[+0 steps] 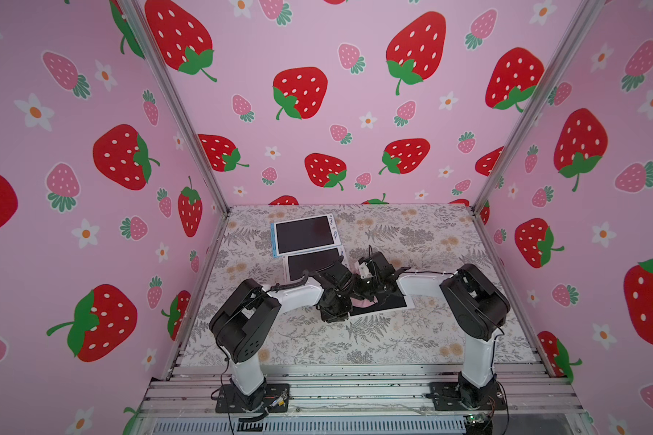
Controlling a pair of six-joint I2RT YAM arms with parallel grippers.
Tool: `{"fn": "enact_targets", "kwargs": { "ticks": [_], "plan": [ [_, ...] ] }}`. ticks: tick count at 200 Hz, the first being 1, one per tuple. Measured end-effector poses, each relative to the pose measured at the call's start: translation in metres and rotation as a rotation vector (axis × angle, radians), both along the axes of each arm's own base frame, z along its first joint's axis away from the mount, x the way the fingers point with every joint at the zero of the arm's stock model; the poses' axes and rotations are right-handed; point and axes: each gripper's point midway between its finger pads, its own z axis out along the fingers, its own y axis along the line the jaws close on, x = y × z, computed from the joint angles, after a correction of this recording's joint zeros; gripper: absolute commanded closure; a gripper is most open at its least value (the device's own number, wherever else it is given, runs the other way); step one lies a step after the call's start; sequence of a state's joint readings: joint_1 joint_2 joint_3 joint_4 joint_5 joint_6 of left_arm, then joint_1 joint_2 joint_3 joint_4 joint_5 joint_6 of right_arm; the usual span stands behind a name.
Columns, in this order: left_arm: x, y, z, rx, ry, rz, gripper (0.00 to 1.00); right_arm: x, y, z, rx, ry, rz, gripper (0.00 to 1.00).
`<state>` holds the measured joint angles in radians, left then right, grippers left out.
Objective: Wipe the drawing tablet
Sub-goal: Wipe the dirt from the drawing tablet.
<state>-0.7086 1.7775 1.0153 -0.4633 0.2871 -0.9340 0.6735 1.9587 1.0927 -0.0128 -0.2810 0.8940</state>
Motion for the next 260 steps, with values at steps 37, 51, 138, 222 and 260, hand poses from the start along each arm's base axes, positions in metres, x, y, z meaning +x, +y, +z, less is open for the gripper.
{"fn": "enact_targets", "kwargs": {
  "ticks": [37,51,138,222,260],
  "plan": [
    [0.000,0.000,0.000,0.006,-0.010,-0.011,0.85,0.004,-0.017,0.005,-0.007,-0.036,-0.047,1.00],
    [0.000,0.001,0.000,0.008,-0.013,-0.016,0.85,-0.001,-0.031,0.013,-0.025,-0.062,-0.073,1.00],
    [-0.013,0.015,0.000,0.035,-0.017,-0.039,0.86,-0.020,-0.053,0.045,-0.101,-0.179,-0.136,1.00],
    [0.003,0.066,0.009,0.119,0.019,0.061,0.80,-0.019,0.026,0.031,-0.139,-0.207,0.006,1.00],
    [0.078,0.070,0.034,0.065,-0.064,0.142,0.76,-0.016,0.022,0.020,-0.174,-0.214,0.001,1.00]
  ]
}}
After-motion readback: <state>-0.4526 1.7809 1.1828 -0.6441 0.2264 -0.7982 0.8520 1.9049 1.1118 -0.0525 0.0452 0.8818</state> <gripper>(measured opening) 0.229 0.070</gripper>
